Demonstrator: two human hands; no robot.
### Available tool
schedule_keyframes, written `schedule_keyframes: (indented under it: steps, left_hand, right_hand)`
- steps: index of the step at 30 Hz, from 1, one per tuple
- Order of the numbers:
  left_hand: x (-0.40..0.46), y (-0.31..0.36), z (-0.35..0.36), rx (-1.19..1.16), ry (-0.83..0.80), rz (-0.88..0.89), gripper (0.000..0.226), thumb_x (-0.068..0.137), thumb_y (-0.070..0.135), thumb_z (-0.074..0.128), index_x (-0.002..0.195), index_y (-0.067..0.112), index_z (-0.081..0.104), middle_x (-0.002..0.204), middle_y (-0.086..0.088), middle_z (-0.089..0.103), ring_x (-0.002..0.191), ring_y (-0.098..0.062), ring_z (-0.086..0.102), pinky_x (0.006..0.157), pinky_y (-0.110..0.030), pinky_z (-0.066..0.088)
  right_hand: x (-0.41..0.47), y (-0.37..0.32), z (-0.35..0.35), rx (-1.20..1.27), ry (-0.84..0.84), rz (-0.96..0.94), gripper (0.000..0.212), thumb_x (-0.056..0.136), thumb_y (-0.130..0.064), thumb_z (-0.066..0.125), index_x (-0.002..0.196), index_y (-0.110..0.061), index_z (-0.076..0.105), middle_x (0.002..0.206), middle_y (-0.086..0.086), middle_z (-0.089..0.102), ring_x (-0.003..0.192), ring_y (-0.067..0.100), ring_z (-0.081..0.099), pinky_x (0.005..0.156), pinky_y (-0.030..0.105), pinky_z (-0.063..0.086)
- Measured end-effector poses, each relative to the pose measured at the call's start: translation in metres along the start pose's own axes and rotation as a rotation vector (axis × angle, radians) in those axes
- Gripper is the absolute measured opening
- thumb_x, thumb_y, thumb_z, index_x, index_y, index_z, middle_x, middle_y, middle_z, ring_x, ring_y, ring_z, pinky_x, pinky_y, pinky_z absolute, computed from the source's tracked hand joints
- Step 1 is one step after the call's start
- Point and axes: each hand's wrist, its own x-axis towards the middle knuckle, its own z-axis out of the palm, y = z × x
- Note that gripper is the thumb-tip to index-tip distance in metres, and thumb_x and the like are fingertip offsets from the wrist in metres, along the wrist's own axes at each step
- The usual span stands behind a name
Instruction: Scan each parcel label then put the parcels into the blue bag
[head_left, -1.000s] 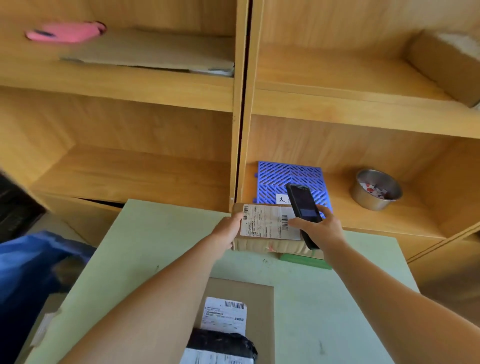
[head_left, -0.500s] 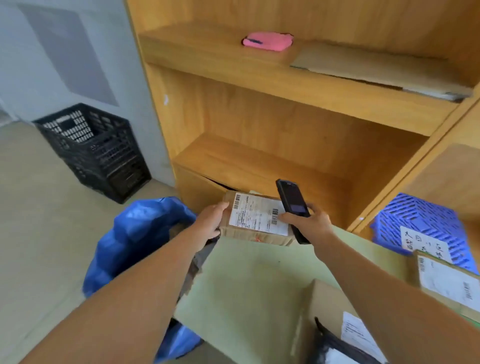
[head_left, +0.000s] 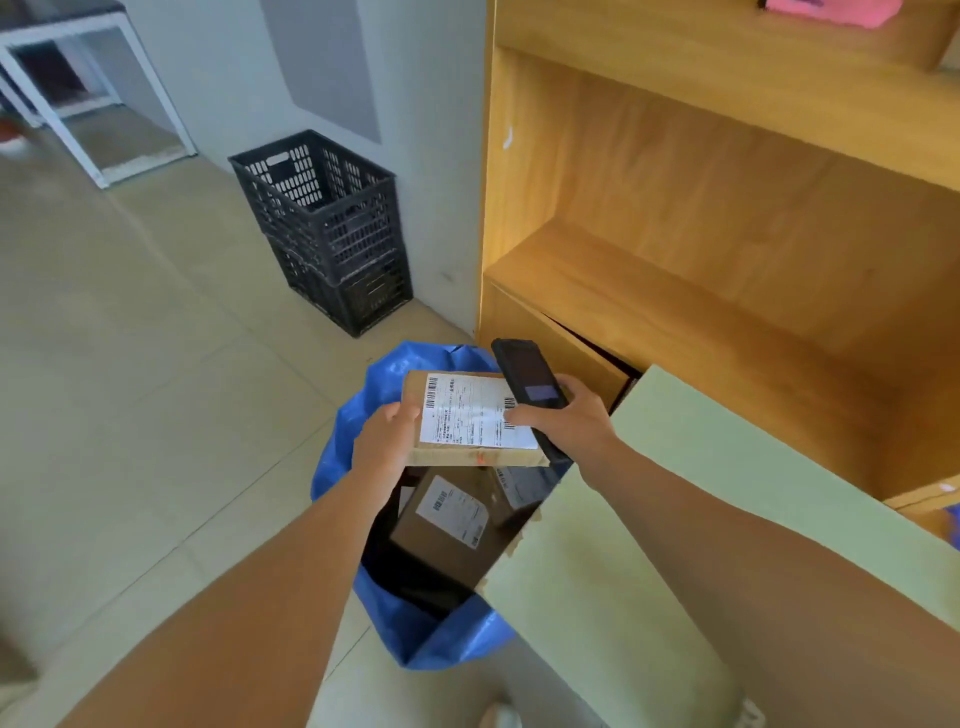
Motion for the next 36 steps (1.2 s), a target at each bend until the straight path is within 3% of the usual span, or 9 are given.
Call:
schedule_keyframes:
  steps: [4,9,16,19,21,23,28,32,36]
  left_hand:
    - [0.022,-0.049,-0.010,0.049,0.044,-0.071,0.042,0.094,0.053,0.042,0.109,0.025,0.069,0.093,0.003,0.073,0.095,-0.019,0.068,0.096,-0.044,0.052]
    - [0.053,-0.109,-0.003,0.098,0.090,-0.143,0.041,0.087,0.057,0.041,0.095,0.030,0.071,0.088,0.007,0.076,0.091,-0.018,0.070,0.090,-0.041,0.054]
    - [0.079,-0.157,0.016,0.142,0.127,-0.228,0.028,0.093,0.040,0.040,0.109,0.031,0.062,0.109,0.005,0.071,0.100,-0.016,0.063,0.092,-0.037,0.049]
    - [0.083,-0.161,0.028,0.146,0.110,-0.275,0.047,0.098,0.045,0.037,0.141,0.029,0.049,0.138,-0.002,0.059,0.123,-0.023,0.053,0.102,-0.038,0.040]
    - [0.082,-0.156,0.033,0.155,0.130,-0.239,0.061,0.100,0.047,0.036,0.158,0.033,0.021,0.156,-0.001,0.040,0.141,-0.026,0.039,0.112,-0.040,0.030]
    - [0.080,-0.144,0.033,0.179,0.156,-0.149,0.065,0.100,0.048,0.036,0.159,0.035,0.012,0.161,0.000,0.031,0.145,-0.025,0.033,0.113,-0.041,0.028]
    - [0.079,-0.095,0.036,0.248,0.145,-0.031,0.063,0.099,0.052,0.035,0.158,0.038,0.017,0.162,0.002,0.029,0.149,-0.026,0.025,0.118,-0.046,0.019]
    - [0.058,-0.045,0.057,0.210,0.035,-0.028,0.061,0.099,0.053,0.032,0.157,0.040,0.019,0.164,0.006,0.024,0.149,-0.027,0.024,0.118,-0.047,0.019]
    - [0.022,0.030,0.100,0.180,-0.107,0.014,0.055,0.104,0.048,0.032,0.156,0.032,0.026,0.161,-0.001,0.030,0.147,-0.029,0.028,0.117,-0.045,0.019]
  right_hand:
    - [0.021,0.026,0.039,-0.026,-0.049,0.055,0.070,0.066,-0.039,0.091,0.125,-0.033,0.053,0.108,-0.004,0.069,0.096,0.020,0.069,0.085,0.042,0.062]
    - [0.049,0.073,0.083,-0.174,-0.117,0.064,0.091,0.073,-0.044,0.087,0.149,-0.029,0.040,0.132,-0.002,0.059,0.114,0.022,0.058,0.091,0.036,0.054]
    - [0.082,0.117,0.121,-0.282,-0.215,0.163,0.102,0.067,-0.049,0.088,0.152,-0.033,0.035,0.144,-0.001,0.051,0.124,0.024,0.053,0.099,0.048,0.054]
    - [0.091,0.124,0.120,-0.301,-0.242,0.188,0.101,0.070,-0.048,0.086,0.154,-0.031,0.032,0.150,0.003,0.048,0.128,0.026,0.051,0.102,0.043,0.050]
    - [0.093,0.122,0.114,-0.342,-0.258,0.172,0.101,0.074,-0.046,0.085,0.156,-0.030,0.029,0.155,0.003,0.042,0.135,0.027,0.045,0.102,0.037,0.044]
    - [0.090,0.114,0.107,-0.368,-0.274,0.169,0.102,0.071,-0.045,0.086,0.156,-0.032,0.031,0.154,0.003,0.043,0.136,0.027,0.045,0.106,0.041,0.045]
    - [0.080,0.083,0.071,-0.487,-0.273,0.053,0.101,0.072,-0.042,0.086,0.156,-0.034,0.030,0.148,0.001,0.047,0.097,0.018,0.055,0.072,0.027,0.050]
    - [0.061,0.052,0.022,-0.631,-0.183,0.012,0.101,0.066,-0.053,0.081,0.152,-0.036,0.031,0.147,0.002,0.049,0.129,0.030,0.051,0.103,0.050,0.049]
    - [0.033,0.031,-0.056,-0.625,-0.031,-0.010,0.099,0.063,-0.049,0.083,0.149,-0.037,0.036,0.120,-0.002,0.062,0.106,0.024,0.062,0.091,0.044,0.057]
